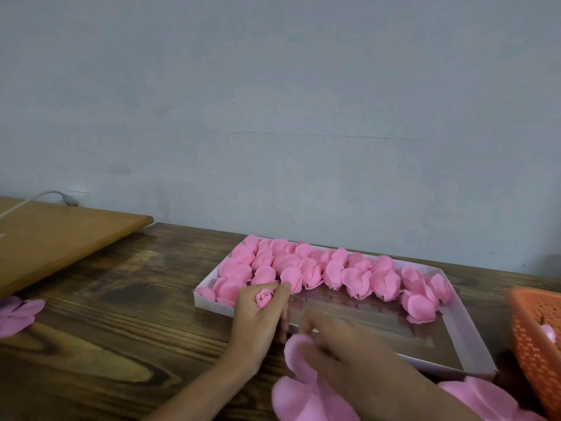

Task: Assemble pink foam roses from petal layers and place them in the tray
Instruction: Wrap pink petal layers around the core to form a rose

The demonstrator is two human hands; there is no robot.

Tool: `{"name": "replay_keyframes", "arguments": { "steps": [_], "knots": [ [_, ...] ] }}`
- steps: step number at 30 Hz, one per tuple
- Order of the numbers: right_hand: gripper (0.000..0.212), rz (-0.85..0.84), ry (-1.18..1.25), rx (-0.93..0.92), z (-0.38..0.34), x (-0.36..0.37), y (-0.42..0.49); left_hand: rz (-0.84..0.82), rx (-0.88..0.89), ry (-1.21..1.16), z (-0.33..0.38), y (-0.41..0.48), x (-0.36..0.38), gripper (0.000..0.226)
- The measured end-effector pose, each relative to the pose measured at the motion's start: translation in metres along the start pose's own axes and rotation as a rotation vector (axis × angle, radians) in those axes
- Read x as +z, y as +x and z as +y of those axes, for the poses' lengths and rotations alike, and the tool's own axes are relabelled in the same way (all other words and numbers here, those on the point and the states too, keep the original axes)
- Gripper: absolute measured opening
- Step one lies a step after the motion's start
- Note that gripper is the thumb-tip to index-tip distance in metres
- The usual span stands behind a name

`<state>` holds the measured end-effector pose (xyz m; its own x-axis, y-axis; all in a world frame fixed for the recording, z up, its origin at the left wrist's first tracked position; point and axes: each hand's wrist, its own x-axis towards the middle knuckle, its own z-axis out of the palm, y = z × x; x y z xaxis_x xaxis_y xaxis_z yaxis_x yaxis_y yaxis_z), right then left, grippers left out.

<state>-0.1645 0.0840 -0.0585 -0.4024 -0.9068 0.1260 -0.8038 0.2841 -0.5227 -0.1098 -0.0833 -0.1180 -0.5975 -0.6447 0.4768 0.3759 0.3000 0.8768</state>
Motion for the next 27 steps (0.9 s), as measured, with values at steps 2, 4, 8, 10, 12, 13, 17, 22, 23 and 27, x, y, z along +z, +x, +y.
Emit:
{"name": "replay_keyframes", "arguments": {
  "steps": [2,4,8,10,12,13,17,22,23,27],
  "knots": [
    [0.009,0.017,0.174,0.064,0.002,-0.001,0.002,0.007,0.017,0.008,-0.002,0.001,0.000,0.049],
    [0.007,0.076,0.338,0.143,0.004,-0.002,0.004,0.004,0.013,-0.011,-0.003,0.001,0.001,0.049],
    [0.007,0.142,0.585,0.269,0.011,-0.004,0.009,-0.030,0.002,-0.041,-0.004,0.002,0.002,0.050],
    [0.008,0.193,0.637,0.304,0.011,-0.006,0.011,-0.023,-0.010,-0.050,-0.004,0.003,0.002,0.049],
    [0.008,0.254,0.642,0.311,0.011,-0.007,0.012,-0.015,-0.029,-0.055,-0.004,0.003,0.001,0.049],
    [0.008,0.269,0.622,0.301,0.011,-0.007,0.013,-0.018,-0.032,-0.051,-0.004,0.003,0.000,0.049],
    [0.008,0.256,0.531,0.254,0.017,-0.007,0.013,-0.020,-0.032,-0.027,-0.006,0.003,0.002,0.055],
    [0.018,0.124,0.735,0.227,0.016,-0.008,0.015,-0.022,-0.018,0.019,-0.008,0.001,0.004,0.061],
    [0.020,0.082,0.748,0.213,0.017,-0.010,0.015,-0.025,-0.004,0.020,-0.009,0.001,0.003,0.059],
    [0.015,0.047,0.766,0.182,0.021,-0.011,0.014,-0.048,-0.005,-0.014,-0.005,0.001,0.002,0.049]
  ]
}}
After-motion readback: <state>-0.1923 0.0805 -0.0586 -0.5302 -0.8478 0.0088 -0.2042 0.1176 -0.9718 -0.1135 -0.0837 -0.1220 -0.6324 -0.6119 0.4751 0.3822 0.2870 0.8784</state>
